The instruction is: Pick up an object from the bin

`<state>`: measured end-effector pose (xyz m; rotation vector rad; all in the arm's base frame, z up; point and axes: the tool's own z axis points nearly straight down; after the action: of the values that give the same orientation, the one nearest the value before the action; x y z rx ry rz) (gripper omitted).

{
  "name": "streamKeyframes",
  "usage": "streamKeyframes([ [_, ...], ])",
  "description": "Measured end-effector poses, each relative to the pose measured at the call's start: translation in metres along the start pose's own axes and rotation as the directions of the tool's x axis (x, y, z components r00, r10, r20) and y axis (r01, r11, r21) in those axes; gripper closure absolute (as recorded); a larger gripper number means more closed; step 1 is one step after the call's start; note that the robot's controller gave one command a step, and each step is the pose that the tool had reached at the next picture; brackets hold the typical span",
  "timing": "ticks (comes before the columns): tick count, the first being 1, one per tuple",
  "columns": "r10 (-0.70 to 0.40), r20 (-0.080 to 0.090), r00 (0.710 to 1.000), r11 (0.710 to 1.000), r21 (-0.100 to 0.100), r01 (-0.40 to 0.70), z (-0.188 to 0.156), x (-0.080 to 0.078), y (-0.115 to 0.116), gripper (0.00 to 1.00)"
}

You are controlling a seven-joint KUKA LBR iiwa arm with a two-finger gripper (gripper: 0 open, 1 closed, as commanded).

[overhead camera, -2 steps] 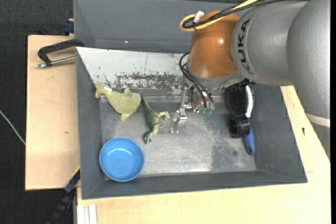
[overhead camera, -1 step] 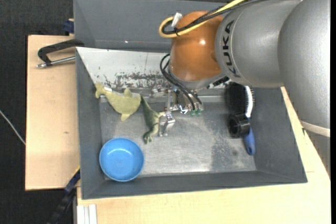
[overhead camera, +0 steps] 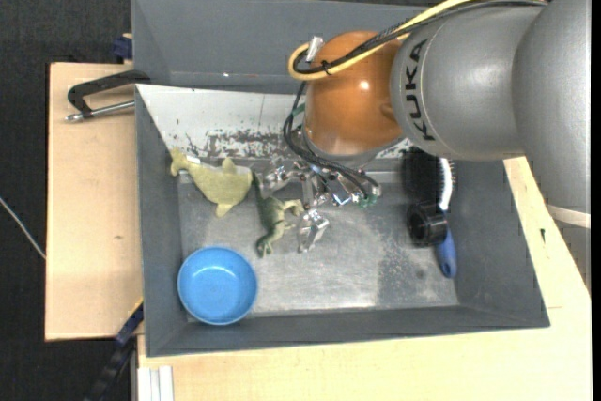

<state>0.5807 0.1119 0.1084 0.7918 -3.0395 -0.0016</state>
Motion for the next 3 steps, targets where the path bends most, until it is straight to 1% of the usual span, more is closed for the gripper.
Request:
streamKeyframes([
  [1,-0.199,0.013,0.98,0.98,0.005,0.199,0.0348,-0.0056,-0.0002,0.0],
  [2,-0.197,0.008,0.98,0.98,0.002,0.197,0.0334,-0.0077,0.0005,0.0],
  [3,-0.197,0.009,0.98,0.98,0.003,0.197,0.0327,-0.0082,0.0004,1.0],
])
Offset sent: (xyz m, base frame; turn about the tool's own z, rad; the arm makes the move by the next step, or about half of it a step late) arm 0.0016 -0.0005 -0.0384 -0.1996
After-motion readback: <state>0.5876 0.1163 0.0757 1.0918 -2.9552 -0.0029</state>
